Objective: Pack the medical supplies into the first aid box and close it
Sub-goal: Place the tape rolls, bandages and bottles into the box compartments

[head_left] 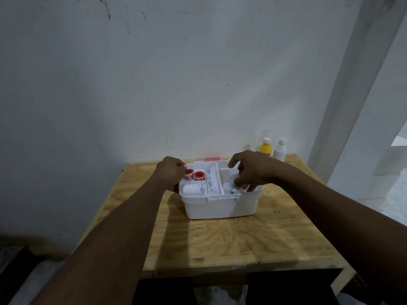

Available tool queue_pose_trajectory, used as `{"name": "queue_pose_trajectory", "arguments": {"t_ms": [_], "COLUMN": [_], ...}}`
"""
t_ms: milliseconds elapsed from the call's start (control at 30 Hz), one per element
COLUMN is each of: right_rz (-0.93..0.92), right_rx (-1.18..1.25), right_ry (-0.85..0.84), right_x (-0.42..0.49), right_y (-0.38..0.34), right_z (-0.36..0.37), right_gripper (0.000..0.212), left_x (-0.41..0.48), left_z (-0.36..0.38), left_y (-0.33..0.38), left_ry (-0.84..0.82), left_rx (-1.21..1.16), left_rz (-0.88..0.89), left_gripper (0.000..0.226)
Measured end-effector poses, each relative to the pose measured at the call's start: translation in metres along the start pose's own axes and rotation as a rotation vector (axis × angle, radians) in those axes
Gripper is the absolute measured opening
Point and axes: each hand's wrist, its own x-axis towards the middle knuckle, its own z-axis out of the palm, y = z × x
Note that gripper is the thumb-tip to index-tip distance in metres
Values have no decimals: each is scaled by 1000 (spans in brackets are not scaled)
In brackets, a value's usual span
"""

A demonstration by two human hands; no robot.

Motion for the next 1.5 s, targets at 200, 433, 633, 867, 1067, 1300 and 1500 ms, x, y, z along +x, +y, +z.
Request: {"name": "queue_pose_trajectory", "arguments": {"t_ms": [200, 433, 633, 867, 1067, 1300, 1500], "right_rz": [5, -35, 36, 169, 207, 249, 175], "right_rx": [65, 158, 65, -105, -240, -292, -344], "right_ry": [-5, 193, 661, 612, 494, 539, 549], "right_x": [-5, -7, 26, 60, 83, 98, 98], "right_y": [5, 7, 45, 75, 79, 86, 94], "right_z": [-8, -20, -48, -42, -44, -41, -39], "right_gripper": [45, 23, 16, 48, 50, 52, 34], "left_x": [-1, -2, -4, 1, 5, 7, 6], "left_z": [1, -1, -2, -2, 0, -2, -2], "left_y": [1, 1, 4, 4, 4, -2, -4], "left_ry": [1, 6, -8, 4, 19, 8, 5], "left_rx": [-1, -8, -17, -2, 21, -18, -22], "left_rz": [6, 2, -3, 14, 23, 22, 22], "left_gripper": [19, 13, 16, 17, 23, 17, 18]}}
